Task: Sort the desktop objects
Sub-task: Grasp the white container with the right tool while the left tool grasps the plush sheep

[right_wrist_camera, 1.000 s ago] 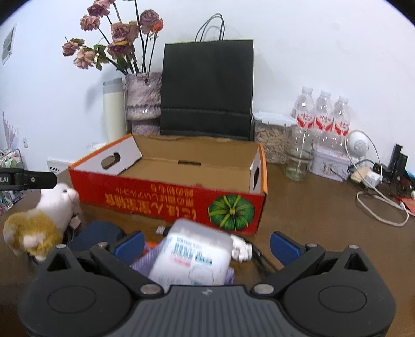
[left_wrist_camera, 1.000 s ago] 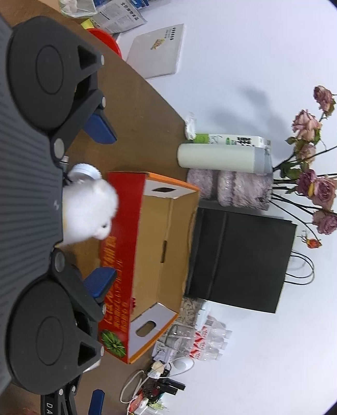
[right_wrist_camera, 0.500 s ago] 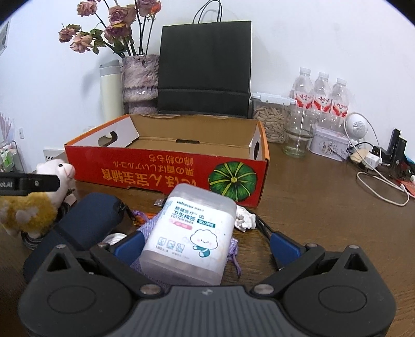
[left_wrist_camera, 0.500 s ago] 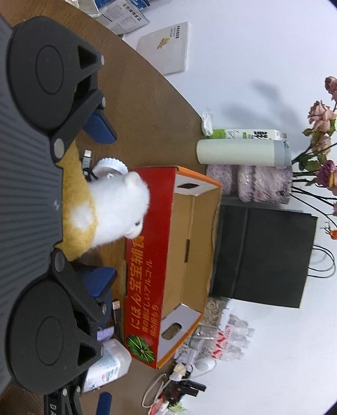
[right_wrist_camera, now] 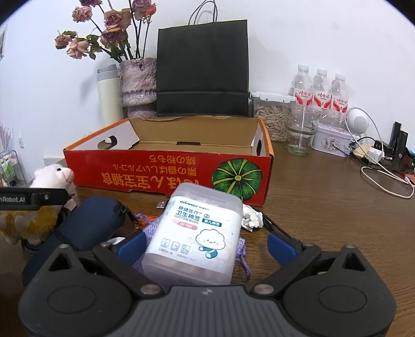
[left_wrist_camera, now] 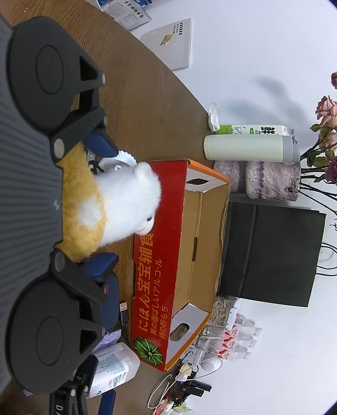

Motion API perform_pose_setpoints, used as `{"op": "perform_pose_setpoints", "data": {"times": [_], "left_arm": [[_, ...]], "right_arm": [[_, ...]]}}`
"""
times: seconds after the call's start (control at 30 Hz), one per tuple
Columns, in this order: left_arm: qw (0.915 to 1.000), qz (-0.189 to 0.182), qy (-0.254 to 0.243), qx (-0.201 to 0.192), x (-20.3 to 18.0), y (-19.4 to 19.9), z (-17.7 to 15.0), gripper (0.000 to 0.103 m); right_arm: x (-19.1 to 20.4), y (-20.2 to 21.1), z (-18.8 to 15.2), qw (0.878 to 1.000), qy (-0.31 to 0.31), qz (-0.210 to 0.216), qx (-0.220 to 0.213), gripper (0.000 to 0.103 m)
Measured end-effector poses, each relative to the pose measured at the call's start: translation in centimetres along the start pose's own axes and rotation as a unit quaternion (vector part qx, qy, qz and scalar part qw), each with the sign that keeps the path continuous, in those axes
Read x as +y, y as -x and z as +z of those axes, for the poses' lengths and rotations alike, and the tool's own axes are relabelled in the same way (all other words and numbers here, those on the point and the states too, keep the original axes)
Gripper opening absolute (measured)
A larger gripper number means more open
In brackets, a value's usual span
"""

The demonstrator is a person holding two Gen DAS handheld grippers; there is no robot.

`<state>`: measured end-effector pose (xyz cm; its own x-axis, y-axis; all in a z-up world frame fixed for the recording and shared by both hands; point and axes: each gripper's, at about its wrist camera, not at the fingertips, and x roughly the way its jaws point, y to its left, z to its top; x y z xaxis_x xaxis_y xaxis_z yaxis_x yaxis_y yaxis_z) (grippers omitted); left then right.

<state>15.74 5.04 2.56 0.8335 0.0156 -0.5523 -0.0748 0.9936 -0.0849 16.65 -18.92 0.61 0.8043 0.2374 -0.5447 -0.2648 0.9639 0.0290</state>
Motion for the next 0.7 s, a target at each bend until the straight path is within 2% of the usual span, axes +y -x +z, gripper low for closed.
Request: {"op": "perform_pose_setpoints", "data": {"times": [0.17,0.27,0.57,0.7], "left_arm": [[0.9999,-0.006,0.009,0.006,0.2,-0.2,-0.1,0.077],[0.9998,-0.013,0.011,0.005,0.3,-0.2,-0.1,0.071],[0.9992,-0.030,0.024,-0.012,0.5,0.8,0.1,0.055],[0.9991,-0.031,0.020,-0.020,0.4,1.2,0.1,0.052]], "right_arm": [[0.0,0.1,0.0,1.000,0.000,0.004,0.001,0.081],[0.1,0.2,-0.1,1.000,0.004,0.008,0.002,0.068],[0.0,0.6,0.1,1.000,0.000,0.010,-0.007,0.066],[-0.1,1.1,0.3,1.000,-0.002,0.010,-0.019,0.065]]}}
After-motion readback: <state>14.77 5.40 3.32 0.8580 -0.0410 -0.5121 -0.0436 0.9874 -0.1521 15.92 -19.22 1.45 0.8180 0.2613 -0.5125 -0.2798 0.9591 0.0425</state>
